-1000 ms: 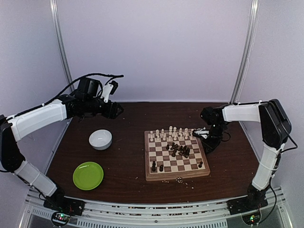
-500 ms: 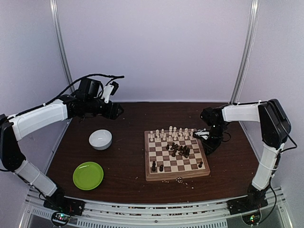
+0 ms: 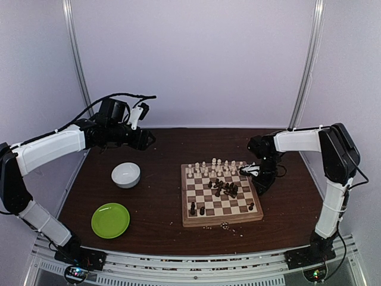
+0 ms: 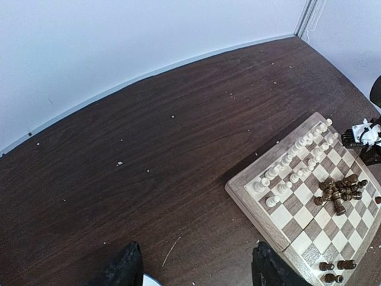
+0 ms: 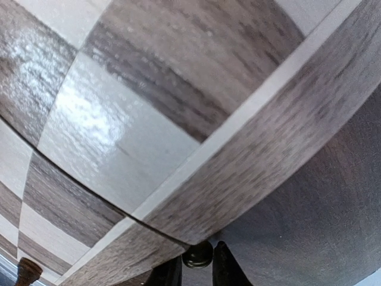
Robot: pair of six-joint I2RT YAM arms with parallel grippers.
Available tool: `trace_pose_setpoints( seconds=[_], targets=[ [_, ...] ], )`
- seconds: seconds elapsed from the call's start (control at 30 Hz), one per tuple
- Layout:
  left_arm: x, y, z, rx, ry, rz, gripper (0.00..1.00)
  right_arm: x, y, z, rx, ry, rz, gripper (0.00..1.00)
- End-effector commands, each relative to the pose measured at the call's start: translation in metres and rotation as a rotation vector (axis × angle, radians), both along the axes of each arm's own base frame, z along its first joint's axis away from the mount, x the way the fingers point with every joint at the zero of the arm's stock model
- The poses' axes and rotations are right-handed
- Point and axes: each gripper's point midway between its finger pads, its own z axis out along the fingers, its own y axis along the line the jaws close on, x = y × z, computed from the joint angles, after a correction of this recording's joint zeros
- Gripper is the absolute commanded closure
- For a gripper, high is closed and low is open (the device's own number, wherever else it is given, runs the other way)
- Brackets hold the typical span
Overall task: Set up the chess pieces on the board
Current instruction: Pick up the pawn from the center of the board.
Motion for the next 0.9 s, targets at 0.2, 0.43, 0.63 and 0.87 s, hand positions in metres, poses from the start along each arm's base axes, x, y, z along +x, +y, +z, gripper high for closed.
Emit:
trace_pose_setpoints(
  seconds=[0.2, 0.43, 0.63, 0.87],
  targets=[
    [0.007, 0.000, 0.021, -0.030, -0.048, 0.007, 0.36, 0.003, 0.003, 0.002, -0.013, -0.030, 0.016, 0.88],
    [0.007, -0.003, 0.019, -0.034, -0.043, -0.003, 0.36, -0.002, -0.005, 0.026, 0.076, -0.093, -0.022, 0.89],
    [0.007, -0.008, 0.015, -0.045, -0.023, -0.026, 0.37, -0.012, -0.004, 0.042, 0.176, -0.095, -0.016, 0.89],
    [0.004, -0.016, 0.013, -0.067, -0.002, -0.067, 0.36, -0.037, 0.005, 0.048, 0.268, -0.039, 0.016, 0.88]
  ],
)
